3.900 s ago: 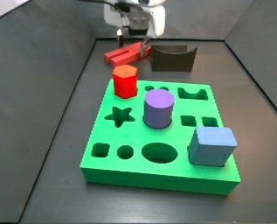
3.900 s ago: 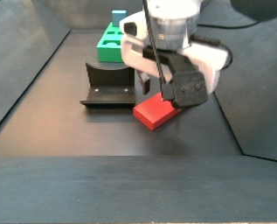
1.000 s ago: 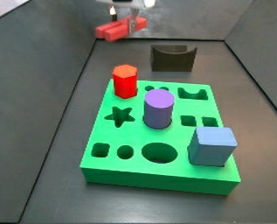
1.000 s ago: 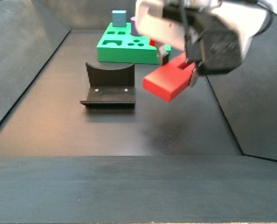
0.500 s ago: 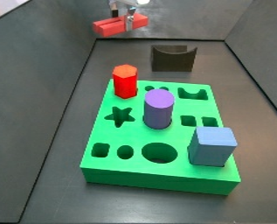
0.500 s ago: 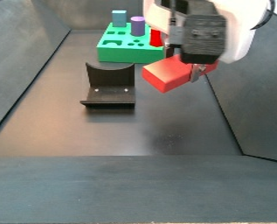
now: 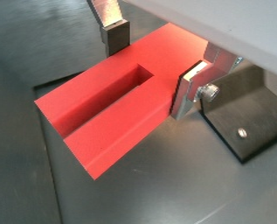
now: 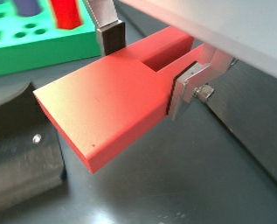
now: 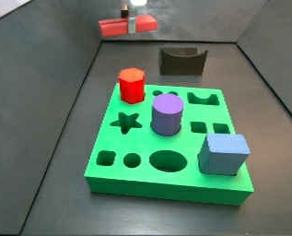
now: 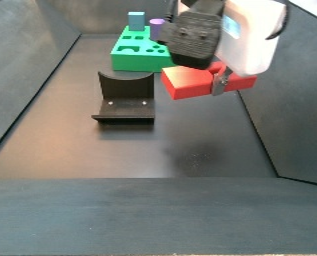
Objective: Pick up the double-square object. Move up. Rotate the double-square object. Place the double-square object on the fixture. Regrasp the double-square object. Move to above the board. Insert the double-square object.
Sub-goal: Rotate the double-square object.
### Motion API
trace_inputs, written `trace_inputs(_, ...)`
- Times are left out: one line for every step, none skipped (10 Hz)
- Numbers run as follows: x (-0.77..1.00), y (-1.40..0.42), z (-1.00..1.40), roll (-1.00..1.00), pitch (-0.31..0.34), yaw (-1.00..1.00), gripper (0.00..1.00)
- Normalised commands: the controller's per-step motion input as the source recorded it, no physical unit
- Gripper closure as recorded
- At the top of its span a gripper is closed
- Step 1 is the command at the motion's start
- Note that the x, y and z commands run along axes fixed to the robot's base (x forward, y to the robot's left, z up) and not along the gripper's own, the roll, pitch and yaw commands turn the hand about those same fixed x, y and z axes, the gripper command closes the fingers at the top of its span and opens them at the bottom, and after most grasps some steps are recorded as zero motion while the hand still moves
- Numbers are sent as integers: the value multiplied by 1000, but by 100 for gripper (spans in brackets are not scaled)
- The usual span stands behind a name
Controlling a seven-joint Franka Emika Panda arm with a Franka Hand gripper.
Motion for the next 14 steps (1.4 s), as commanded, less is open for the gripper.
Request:
trace_inputs(18, 18, -4, -8, -5, -1000, 100)
trace_inputs(18, 18, -3, -9, -5, -1000, 100)
trace_inputs(18, 18, -3, -9, -5, -1000, 100)
trace_inputs(18, 18, -3, -10, -5, -1000, 100)
trace_inputs(18, 19, -3, -10, -6, -1000, 100)
trace_inputs(18, 19, -3, -11, -6, -1000, 100)
trace_inputs(18, 19, -3, -11, -6, -1000, 100)
trace_inputs(18, 19, -3, -12, -7, -1000, 100)
trace_inputs(18, 19, -3, -13, -7, -1000, 100)
trace_inputs(18, 19, -3, -13, -7, -1000, 100)
trace_inputs(18, 19, -3, -14, -8, -1000, 100)
trace_inputs(18, 19, -3, -15, -8, -1000, 100)
trace_inputs(18, 20, -3, -16, -9, -1000, 100)
trace_inputs(17, 20, -3, -17, -9, -1000, 100)
